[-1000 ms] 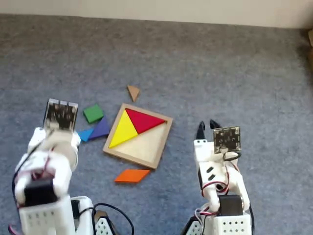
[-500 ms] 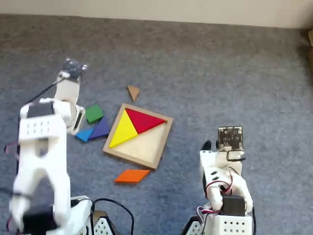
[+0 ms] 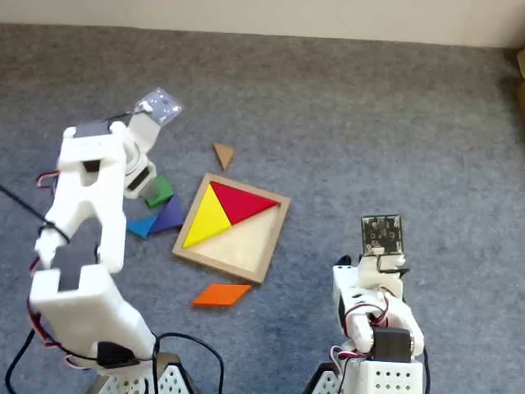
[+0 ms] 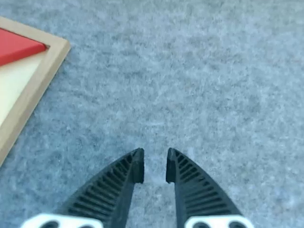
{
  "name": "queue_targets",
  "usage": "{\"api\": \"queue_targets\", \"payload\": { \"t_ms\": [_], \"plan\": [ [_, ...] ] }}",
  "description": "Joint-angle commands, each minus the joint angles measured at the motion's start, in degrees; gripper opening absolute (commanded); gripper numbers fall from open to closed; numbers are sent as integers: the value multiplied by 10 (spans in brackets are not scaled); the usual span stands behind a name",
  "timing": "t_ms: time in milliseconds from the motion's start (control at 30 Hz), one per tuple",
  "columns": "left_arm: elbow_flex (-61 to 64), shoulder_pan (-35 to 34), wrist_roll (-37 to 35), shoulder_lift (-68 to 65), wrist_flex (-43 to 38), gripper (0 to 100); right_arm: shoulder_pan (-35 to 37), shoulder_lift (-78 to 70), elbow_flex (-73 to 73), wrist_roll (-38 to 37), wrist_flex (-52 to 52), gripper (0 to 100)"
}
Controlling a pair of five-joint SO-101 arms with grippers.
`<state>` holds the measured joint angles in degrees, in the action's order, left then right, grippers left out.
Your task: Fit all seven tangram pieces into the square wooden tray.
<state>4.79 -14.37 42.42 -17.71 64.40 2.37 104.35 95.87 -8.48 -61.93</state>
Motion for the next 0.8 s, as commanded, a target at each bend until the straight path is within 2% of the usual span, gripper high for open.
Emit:
{"api": "queue_targets", "payload": {
  "t_ms": [0,167,367,767],
  "plan": [
    [-83,18,10,-34,18,235,-7,2,69,0,-3,91],
    [-155,25,33,-114,41,232,-7,0,69,0,-4,91],
    [-223,22,75,-191,108,231,-7,0,69,0,-4,91],
    [-331,24,72,-210,238,231,-7,0,69,0,-4,91]
  ]
}}
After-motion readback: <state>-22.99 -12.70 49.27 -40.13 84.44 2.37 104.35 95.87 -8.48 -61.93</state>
